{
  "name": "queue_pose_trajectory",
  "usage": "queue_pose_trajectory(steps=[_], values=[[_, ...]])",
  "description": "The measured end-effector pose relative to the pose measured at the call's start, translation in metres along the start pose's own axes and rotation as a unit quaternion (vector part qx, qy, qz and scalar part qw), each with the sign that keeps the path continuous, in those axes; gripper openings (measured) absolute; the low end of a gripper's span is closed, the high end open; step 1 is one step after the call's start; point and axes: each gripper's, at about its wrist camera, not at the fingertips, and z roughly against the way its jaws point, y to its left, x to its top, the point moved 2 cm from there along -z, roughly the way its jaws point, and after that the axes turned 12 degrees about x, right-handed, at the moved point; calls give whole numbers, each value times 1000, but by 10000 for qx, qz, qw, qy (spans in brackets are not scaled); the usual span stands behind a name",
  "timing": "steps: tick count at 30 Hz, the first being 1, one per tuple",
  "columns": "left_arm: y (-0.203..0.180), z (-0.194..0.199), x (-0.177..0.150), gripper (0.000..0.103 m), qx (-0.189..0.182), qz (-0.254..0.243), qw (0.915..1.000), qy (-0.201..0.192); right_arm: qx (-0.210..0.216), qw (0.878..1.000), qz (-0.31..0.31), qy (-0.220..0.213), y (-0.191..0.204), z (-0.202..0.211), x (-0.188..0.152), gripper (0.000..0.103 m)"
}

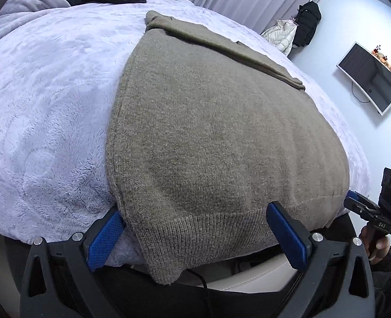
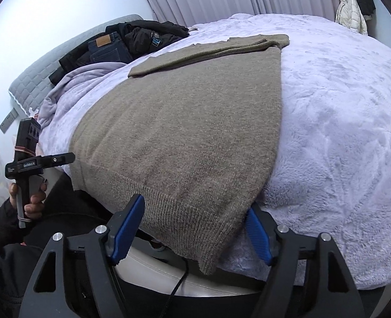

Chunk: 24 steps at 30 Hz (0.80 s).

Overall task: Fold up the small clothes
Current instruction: 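Grasp the sweater hem with the right gripper while the left gripper grasps beside it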

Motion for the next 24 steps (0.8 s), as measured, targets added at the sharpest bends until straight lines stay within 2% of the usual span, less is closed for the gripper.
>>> queue_pose_trajectory(steps=[2,4,6,7,10,13,16,18,19,21,22,23,24], values=[[2,0,1,103,13,30,10000,16,1,10000,-56,-3,-2,-4,1,77],[5,-1,3,103,-42,167,9998,36,-25,9999,-139,-38,-4,-5,3,71],[9,-1,4,103,-155,360,9992,14,-92,9999,-93,-79,-1,-4,3,50],[11,0,4,103,-213,436,9988,-3,-64,9999,-46,-90,1,-4,3,48],[12,0,4,103,-204,466,9987,-38,-25,10000,-64,-51,1,-8,3,47],[7,1,1,96,140,287,9995,-62,29,9999,-161,-36,-3,-11,3,49],[11,7,-3,83,261,302,9991,-138,65,9998,-182,-67,-2,-12,3,51],[19,10,-4,68,236,451,9985,-184,66,9999,-142,-61,0,-14,2,59],[22,11,-4,64,206,525,9982,-203,90,9999,-110,-41,3,-15,2,61],[27,12,-6,51,179,606,9977,-234,-16,10000,-1,2,8,-18,2,63],[28,13,-6,49,194,611,9977,-231,-106,9999,70,28,11,-20,2,62],[27,15,-7,40,229,556,9979,-248,-208,9996,160,57,15,-21,2,57],[24,18,-7,27,236,465,9982,-279,-337,9992,213,54,16,-20,2,43]])
